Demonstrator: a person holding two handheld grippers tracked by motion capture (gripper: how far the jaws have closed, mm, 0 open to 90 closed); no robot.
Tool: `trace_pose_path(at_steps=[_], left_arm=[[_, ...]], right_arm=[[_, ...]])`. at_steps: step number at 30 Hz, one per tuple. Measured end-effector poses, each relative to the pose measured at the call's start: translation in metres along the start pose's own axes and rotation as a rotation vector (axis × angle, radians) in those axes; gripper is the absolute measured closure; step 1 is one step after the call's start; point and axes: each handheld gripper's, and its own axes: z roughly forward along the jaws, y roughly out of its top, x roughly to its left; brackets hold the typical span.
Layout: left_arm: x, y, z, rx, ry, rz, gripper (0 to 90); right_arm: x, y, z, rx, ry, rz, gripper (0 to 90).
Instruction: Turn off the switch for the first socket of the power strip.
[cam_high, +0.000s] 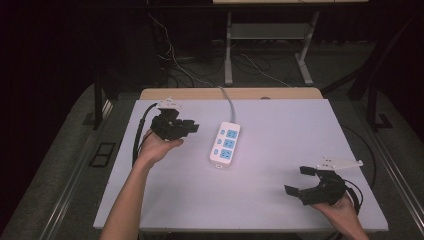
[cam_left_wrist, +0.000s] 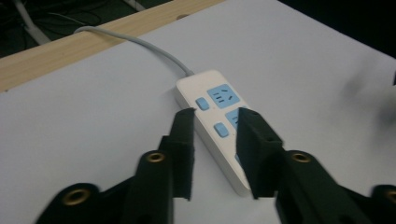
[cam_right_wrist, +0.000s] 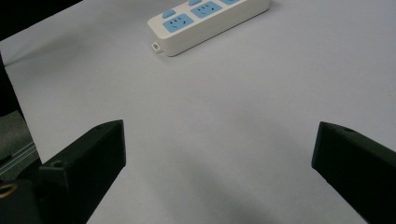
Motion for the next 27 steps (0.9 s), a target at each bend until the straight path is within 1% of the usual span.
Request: trace_pose_path(at_steps=[2, 3, 5, 8, 10, 12, 15, 17, 19, 24, 27], left_arm=[[0.0, -0.005, -0.005, -0.009, -0.009, -0.011, 52.0], [0.0, -0.008, -0.008, -0.022, -0.019, -0.025, 46.8], [0.0, -0.012, -0.013, -0.045, -0.029, -0.037, 37.8], [-0.002, -0.018, -0.022, -0.095, -0.044, -0.049, 28.5], [-0.003, -0.021, -0.027, -0.114, -0.051, -0.054, 22.7], [-0.005, -0.024, -0.03, -0.124, -0.039, -0.054, 17.3], [-0.008, -0.028, -0.036, -0.154, -0.029, -0.068, 10.9], [-0.009, -0.031, -0.039, -0.162, -0.02, -0.077, 4.4], [-0.01, -0.034, -0.041, -0.164, -0.013, -0.08, 0.2], [-0.014, -0.049, -0.046, -0.191, 0.007, -0.087, 0.0], [-0.015, -0.058, -0.046, -0.201, 0.006, -0.092, 0.0]], right_arm=[[0.0, 0.0, 0.0, -0.001, 0.0, 0.001, 2.8], [0.0, 0.0, 0.0, -0.001, 0.0, 0.002, 2.7], [0.0, 0.0, 0.0, 0.0, 0.001, -0.002, 2.7], [0.0, 0.0, 0.001, 0.002, 0.001, -0.003, 2.7], [0.0, 0.0, 0.0, 0.001, 0.002, -0.002, 2.7], [0.0, 0.0, 0.0, -0.002, 0.001, 0.002, 2.7], [-0.001, 0.0, 0.0, -0.005, 0.001, 0.003, 2.7], [0.0, 0.0, 0.0, -0.004, 0.001, 0.004, 2.8], [0.0, 0.0, 0.0, -0.004, 0.001, 0.004, 2.7], [0.0, 0.0, -0.001, -0.008, 0.001, 0.005, 2.8], [0.0, 0.0, -0.001, -0.006, 0.001, 0.004, 2.7]])
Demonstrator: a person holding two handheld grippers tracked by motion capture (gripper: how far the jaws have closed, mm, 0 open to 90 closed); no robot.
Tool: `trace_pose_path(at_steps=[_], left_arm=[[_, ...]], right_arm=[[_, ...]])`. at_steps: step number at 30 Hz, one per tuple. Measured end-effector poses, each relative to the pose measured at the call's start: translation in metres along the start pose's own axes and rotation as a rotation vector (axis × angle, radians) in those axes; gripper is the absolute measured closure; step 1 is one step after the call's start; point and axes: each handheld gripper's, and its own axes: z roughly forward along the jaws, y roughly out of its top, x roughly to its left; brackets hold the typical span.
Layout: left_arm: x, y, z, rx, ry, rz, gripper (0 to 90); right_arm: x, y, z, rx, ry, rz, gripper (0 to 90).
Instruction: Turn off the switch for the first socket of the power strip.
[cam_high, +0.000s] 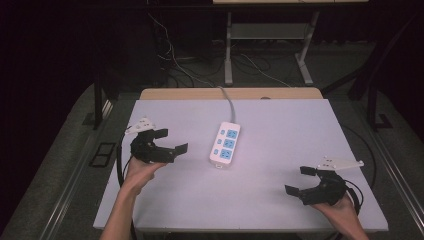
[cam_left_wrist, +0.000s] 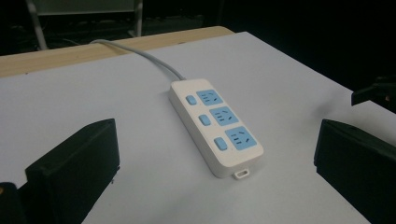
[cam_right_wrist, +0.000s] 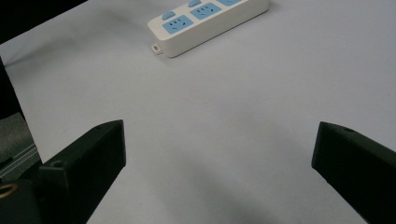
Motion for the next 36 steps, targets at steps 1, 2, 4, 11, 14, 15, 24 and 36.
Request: trace_pose_path(at_steps=[1, 2, 4, 11, 14, 15, 24, 36], left_arm=[[0.0, -0.003, -0.001, 0.001, 0.001, 0.0, 0.0], [0.0, -0.006, -0.001, 0.0, -0.002, -0.001, 0.0], [-0.001, -0.011, -0.002, -0.001, 0.001, 0.0, 0.0], [-0.004, -0.022, -0.009, -0.016, 0.0, -0.001, 0.0], [-0.009, -0.027, -0.01, -0.014, -0.001, 0.008, 0.0], [-0.011, -0.029, -0.01, -0.016, -0.003, 0.012, 0.0], [-0.022, -0.043, -0.007, -0.019, -0.034, 0.016, 0.0], [-0.029, -0.072, -0.002, 0.017, -0.064, -0.007, 0.0]], right_arm=[[0.0, 0.0, 0.0, 0.001, 0.0, 0.002, 2.7], [0.0, 0.0, 0.0, 0.002, 0.001, 0.0, 2.7], [0.0, 0.0, 0.0, 0.003, 0.001, 0.0, 2.7], [0.0, 0.0, 0.0, 0.003, 0.0, 0.001, 2.7], [0.001, 0.0, 0.001, 0.002, 0.001, 0.001, 2.7], [0.001, 0.0, 0.001, 0.002, 0.0, 0.002, 2.7], [0.001, 0.0, 0.0, -0.004, 0.003, 0.002, 2.7], [0.001, -0.001, -0.001, -0.009, 0.005, 0.007, 2.7]])
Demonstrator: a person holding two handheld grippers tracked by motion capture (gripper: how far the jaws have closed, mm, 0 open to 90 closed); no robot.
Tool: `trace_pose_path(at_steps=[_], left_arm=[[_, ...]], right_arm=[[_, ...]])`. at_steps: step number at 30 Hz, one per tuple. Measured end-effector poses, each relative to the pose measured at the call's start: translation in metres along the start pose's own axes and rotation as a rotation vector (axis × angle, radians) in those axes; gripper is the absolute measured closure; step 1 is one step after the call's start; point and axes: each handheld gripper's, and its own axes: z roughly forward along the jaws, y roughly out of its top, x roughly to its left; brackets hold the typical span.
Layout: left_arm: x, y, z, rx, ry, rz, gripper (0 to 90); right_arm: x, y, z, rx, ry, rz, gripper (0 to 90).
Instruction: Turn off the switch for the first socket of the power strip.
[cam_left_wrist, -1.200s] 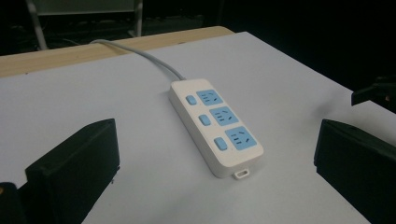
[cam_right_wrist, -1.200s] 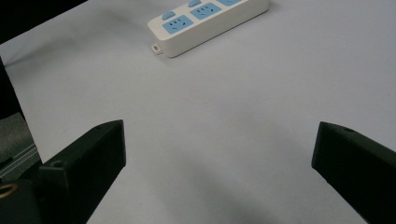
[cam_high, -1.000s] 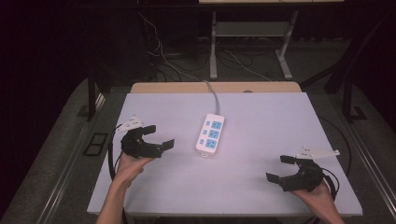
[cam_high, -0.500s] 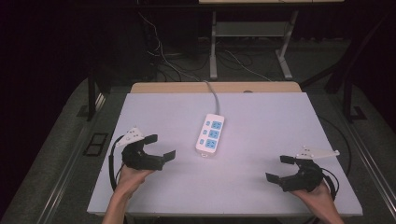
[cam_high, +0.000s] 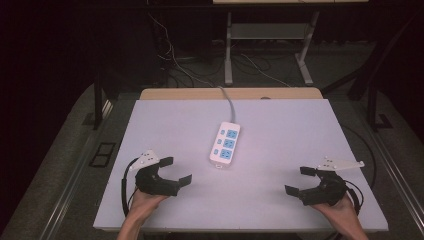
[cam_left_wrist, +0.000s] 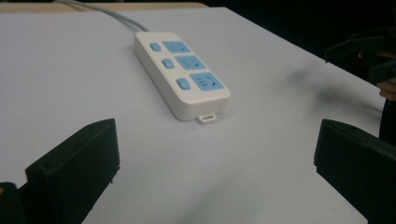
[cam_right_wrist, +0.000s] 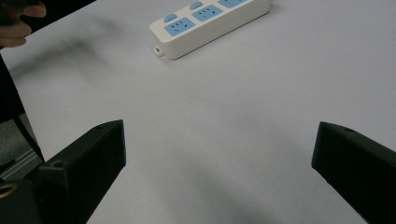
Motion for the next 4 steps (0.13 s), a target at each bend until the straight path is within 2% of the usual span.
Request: trace_pose_path(at_steps=[4], left_arm=[[-0.0004, -0.0042, 0.0009, 0.014, -0.003, 0.002, 0.0]], right_arm=[[-0.0006, -0.0001, 0.0004, 0.001, 0.001, 0.0, 2.7]])
